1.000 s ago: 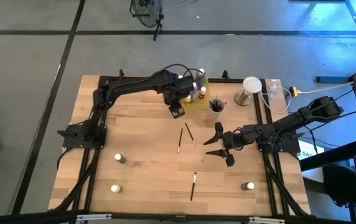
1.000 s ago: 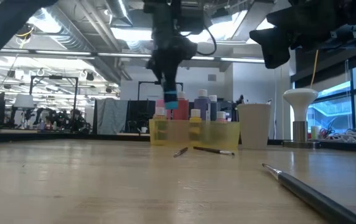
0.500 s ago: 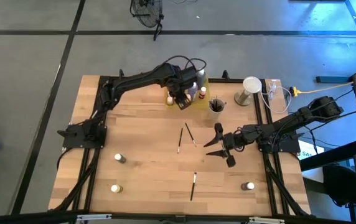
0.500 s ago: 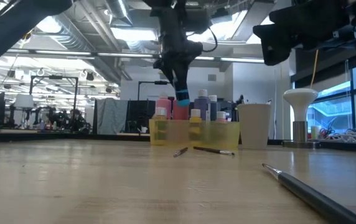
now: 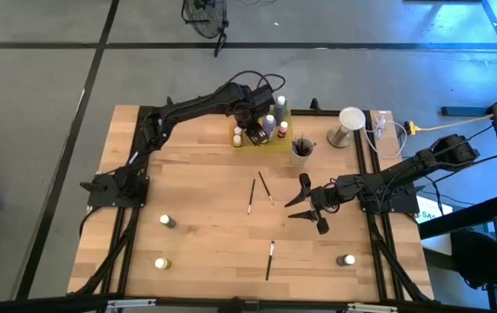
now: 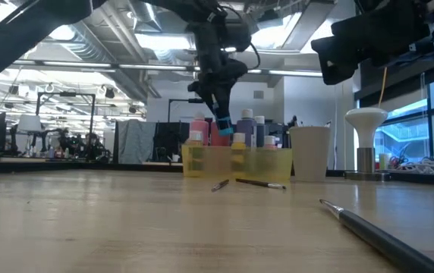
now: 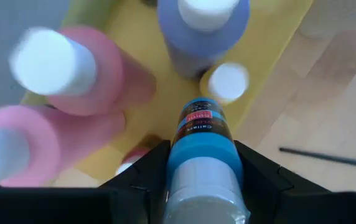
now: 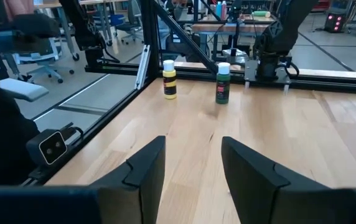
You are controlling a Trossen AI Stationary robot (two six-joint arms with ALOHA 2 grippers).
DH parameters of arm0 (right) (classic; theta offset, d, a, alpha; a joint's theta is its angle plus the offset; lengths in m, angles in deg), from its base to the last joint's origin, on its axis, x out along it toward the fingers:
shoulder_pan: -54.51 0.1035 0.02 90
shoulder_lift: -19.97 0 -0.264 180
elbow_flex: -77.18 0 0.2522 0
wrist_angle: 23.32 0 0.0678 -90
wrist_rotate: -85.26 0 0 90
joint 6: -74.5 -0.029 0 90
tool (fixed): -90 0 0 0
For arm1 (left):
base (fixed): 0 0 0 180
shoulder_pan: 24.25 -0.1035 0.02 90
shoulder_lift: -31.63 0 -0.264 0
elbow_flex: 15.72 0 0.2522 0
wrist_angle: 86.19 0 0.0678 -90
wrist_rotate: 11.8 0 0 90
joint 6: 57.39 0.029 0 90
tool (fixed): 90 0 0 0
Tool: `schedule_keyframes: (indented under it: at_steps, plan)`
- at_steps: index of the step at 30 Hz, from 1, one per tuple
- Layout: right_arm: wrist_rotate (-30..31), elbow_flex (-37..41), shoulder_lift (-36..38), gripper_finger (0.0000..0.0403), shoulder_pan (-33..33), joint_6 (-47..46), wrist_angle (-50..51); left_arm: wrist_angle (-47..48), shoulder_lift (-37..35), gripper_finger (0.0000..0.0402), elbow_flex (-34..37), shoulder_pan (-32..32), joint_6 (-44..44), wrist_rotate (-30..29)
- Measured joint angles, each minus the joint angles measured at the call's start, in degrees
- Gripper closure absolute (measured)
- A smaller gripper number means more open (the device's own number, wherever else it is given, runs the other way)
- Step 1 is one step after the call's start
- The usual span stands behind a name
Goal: Pick & Place Paint Supplies
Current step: Put the small light blue paint bottle into the yellow bin
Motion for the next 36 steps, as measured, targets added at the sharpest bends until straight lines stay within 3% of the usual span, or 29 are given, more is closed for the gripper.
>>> schedule_keyframes:
  at_steps: [36]
  plan:
    - [0.16, 0.0, 0.0, 0.0245, -0.02, 1.51, 0.81, 0.35, 7.48, 0.026, 0.11, -0.68, 4.58, 0.4]
